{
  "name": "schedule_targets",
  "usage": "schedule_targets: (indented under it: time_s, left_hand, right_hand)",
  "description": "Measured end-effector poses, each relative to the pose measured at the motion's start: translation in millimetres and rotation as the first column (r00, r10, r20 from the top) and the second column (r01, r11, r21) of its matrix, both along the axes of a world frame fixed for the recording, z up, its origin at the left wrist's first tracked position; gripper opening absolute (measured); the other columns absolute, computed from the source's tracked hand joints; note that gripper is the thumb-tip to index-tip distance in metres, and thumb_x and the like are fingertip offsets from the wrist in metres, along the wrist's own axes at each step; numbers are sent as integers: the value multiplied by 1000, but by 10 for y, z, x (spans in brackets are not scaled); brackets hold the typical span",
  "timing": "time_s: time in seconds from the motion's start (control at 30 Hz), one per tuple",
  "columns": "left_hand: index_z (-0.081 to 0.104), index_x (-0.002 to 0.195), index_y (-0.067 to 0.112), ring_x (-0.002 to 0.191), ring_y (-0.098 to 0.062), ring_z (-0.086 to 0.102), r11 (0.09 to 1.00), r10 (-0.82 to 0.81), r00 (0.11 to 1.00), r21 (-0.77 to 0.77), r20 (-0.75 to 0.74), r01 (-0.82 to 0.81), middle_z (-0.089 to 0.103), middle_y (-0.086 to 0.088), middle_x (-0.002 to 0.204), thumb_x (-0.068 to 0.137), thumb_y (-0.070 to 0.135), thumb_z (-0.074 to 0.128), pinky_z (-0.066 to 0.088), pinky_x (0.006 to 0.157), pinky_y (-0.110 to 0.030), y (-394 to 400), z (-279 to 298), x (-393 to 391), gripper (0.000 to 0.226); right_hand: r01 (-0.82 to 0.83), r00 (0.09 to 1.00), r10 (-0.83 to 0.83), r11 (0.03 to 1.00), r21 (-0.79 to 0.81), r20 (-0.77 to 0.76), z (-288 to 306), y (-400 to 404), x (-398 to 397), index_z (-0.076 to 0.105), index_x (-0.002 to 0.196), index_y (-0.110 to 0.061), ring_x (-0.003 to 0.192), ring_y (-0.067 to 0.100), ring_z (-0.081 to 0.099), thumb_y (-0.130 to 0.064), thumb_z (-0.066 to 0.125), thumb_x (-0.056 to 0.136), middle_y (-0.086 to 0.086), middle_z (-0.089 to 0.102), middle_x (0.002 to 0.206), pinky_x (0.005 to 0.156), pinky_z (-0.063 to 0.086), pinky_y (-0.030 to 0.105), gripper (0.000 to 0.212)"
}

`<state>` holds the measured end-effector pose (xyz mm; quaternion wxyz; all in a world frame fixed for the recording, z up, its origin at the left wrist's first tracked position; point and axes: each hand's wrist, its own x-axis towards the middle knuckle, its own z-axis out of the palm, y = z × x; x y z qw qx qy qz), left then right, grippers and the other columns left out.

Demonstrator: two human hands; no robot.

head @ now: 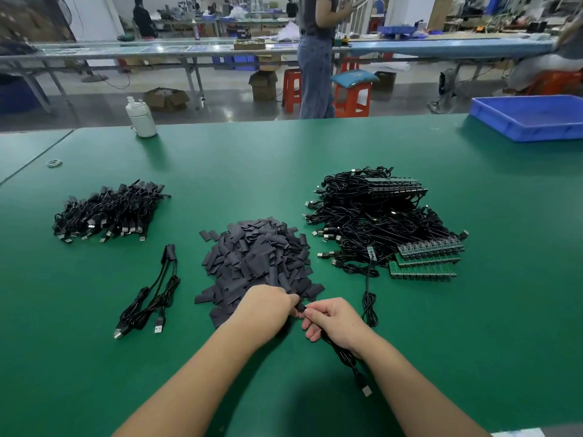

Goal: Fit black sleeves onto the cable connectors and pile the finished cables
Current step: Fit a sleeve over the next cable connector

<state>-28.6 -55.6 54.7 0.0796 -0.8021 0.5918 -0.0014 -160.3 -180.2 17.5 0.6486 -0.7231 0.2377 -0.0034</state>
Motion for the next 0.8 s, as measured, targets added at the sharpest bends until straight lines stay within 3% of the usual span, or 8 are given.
schedule_targets:
  time_s: [0.23, 0.43, 0.57, 0.67, 0.73, 0.8]
  left_hand:
    - [50, 106, 19, 81, -28, 64, 1000, -26, 999, 2, 31, 26, 59, -2, 92, 101, 30, 46, 34, 56, -33, 40, -6, -46, 13]
    - [51, 103, 21, 80, -26, 63, 1000, -15, 1000, -11, -9, 15, 39, 6, 78, 101, 38, 46, 34, 57, -33, 51, 9, 11, 18]
    - [52, 100, 22, 79, -24, 63, 1000, -5, 1000, -31, -29, 4, 37, 7, 75, 100, 40, 47, 34, 57, -32, 82, -39, 33, 19]
    - [51, 115, 25, 86, -23, 65, 995, 34, 997, -94, -64, -40, 50, 6, 84, 99, 38, 48, 45, 62, -34, 98, -65, 34, 21]
    - [42, 138, 30, 95, -22, 65, 963, 94, 966, -226, -240, -150, 64, 4, 104, 97, 40, 53, 52, 75, -35, 119, -62, 29, 43]
    - [38, 143, 34, 89, -12, 66, 871, 132, 848, -349, -513, -346, 69, 9, 103, 94, 39, 60, 52, 79, -31, 145, -30, -30, 54]
  right_hand:
    - [3, 1000, -3, 1000, 19, 5, 1, 3, -12, 69, 86, -10, 64, 16, 66, -10, 52, 103, 5, 70, 75, 66, 56, 29, 24]
    - [20, 1000, -20, 999, 41, 5, 20, 14, 0, 71, 89, -11, 61, 14, 64, -13, 55, 102, 4, 70, 73, 63, 54, 25, 21]
    - [18, 1000, -18, 1000, 6, -11, 16, 27, -3, 72, 90, -14, 58, 13, 61, -17, 56, 101, 1, 67, 68, 60, 51, 25, 20]
    - [25, 1000, -25, 999, 25, -5, 39, 35, -7, 72, 92, -11, 58, 14, 60, -16, 57, 101, 1, 66, 67, 60, 51, 25, 19]
    - [56, 998, -58, 994, 90, 23, 74, 37, -14, 73, 94, -6, 61, 16, 61, -14, 58, 100, 5, 67, 71, 62, 52, 26, 18]
    - [124, 988, -139, 971, 205, 64, 124, 51, -16, 74, 95, -3, 68, 18, 63, -12, 61, 98, 9, 68, 77, 66, 56, 29, 16]
